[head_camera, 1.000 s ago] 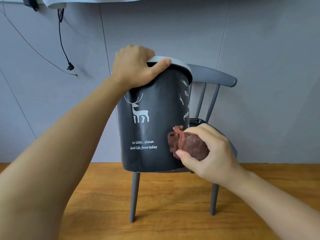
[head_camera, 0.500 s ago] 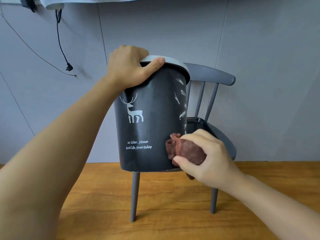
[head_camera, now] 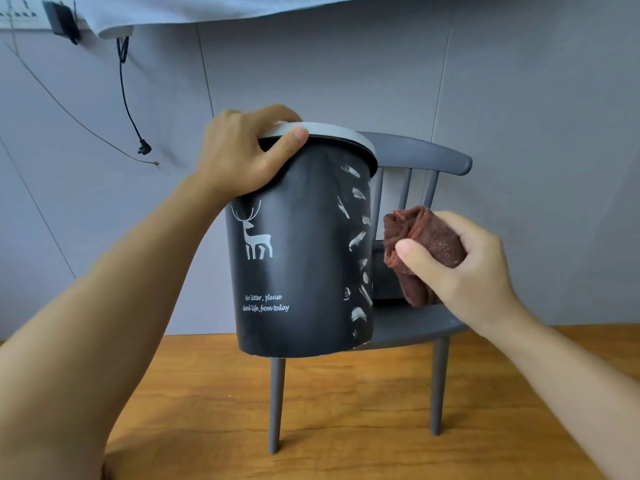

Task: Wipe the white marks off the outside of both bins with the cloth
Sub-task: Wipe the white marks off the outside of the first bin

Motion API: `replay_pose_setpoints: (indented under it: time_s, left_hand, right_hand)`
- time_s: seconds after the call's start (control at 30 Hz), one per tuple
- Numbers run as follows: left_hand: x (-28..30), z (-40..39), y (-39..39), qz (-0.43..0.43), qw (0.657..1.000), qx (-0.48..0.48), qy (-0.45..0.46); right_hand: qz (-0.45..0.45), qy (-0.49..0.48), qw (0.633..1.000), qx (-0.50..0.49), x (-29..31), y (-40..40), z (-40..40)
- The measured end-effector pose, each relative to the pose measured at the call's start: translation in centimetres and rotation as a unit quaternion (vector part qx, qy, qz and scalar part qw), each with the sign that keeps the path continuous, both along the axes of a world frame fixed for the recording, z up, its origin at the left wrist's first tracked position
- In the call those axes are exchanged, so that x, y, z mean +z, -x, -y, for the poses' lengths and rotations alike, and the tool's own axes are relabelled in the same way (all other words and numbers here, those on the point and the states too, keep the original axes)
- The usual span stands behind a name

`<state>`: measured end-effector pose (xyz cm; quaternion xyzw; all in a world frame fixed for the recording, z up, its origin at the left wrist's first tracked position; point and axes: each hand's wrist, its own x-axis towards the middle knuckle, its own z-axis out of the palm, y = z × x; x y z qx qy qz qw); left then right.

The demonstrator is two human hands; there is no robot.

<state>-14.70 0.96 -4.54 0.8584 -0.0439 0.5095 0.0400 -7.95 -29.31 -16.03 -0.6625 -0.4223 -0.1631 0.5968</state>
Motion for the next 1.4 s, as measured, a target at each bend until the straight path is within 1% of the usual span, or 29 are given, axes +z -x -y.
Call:
replay_pose_setpoints:
  time_s: [0.13, 0.37, 0.5, 0.57, 0.63, 0.7, 0.83, 0.93, 1.0, 1.1, 1.17, 1.27, 1.33, 1.4]
  left_hand:
    - [0.2, -0.7, 0.3, 0.001, 1.0, -0.03, -0.002]
    - [1.4, -0.4, 0.7, -0.075, 0.996, -0.032, 0.027]
    - [2.1, 0.2, 0.2, -0.085, 0.995, 0.035, 0.035]
    - [1.8, 0.4, -0.1, -0.066, 0.994, 0.086, 0.0]
    - [1.4, 0.7, -0.3, -0.046, 0.992, 0.112, -0.036]
    - [1.1, 0.7, -0.4, -0.025, 0.994, 0.1, -0.026]
    - [0.6, 0.5, -0.6, -0.002, 0.999, 0.038, 0.032]
    - [0.2, 1.0, -1.1, 0.0, 0.999, -0.004, 0.044]
    - [0.1, 1.3, -1.3, -0.007, 0.999, -0.024, 0.041]
    - [0.5, 1.0, -1.3, -0.017, 0.999, -0.035, 0.005]
    - [0.9, 0.9, -1.2, -0.035, 0.999, -0.033, 0.013]
    - [0.9, 1.4, -1.4, -0.054, 0.998, -0.004, 0.026]
    - [0.6, 1.9, -1.6, -0.038, 0.999, 0.018, 0.004]
    - [0.5, 2.1, -1.6, -0.023, 0.999, 0.024, -0.006]
  right_hand:
    - [-0.03, -0.037, 0.999, -0.004, 0.4, -0.6, -1.2]
    - [-0.034, -0.074, 0.997, 0.008, 1.8, -1.5, -3.1]
    - [-0.048, -0.1, 0.994, -0.001, 2.9, -2.4, -4.0]
    - [-0.05, -0.104, 0.993, -0.003, 3.3, -2.8, -4.5]
    - [-0.049, -0.108, 0.993, -0.002, 3.6, -3.1, -4.9]
    - [-0.048, -0.112, 0.992, -0.004, 4.1, -3.2, -5.2]
    - [-0.062, -0.135, 0.989, -0.005, 5.7, -3.5, -5.3]
    - [-0.065, -0.122, 0.99, 0.013, 6.8, -3.8, -4.8]
    - [-0.049, -0.097, 0.994, 0.007, 7.3, -3.9, -4.5]
    - [-0.01, -0.06, 0.998, -0.029, 8.0, -4.0, -4.1]
    - [0.034, -0.028, 0.997, -0.057, 8.4, -3.8, -4.1]
    - [0.121, 0.02, 0.987, -0.101, 8.3, -2.9, -5.1]
    - [0.164, 0.048, 0.978, -0.12, 7.8, -2.1, -6.2]
    - [0.23, 0.084, 0.959, -0.142, 7.0, -1.7, -7.4]
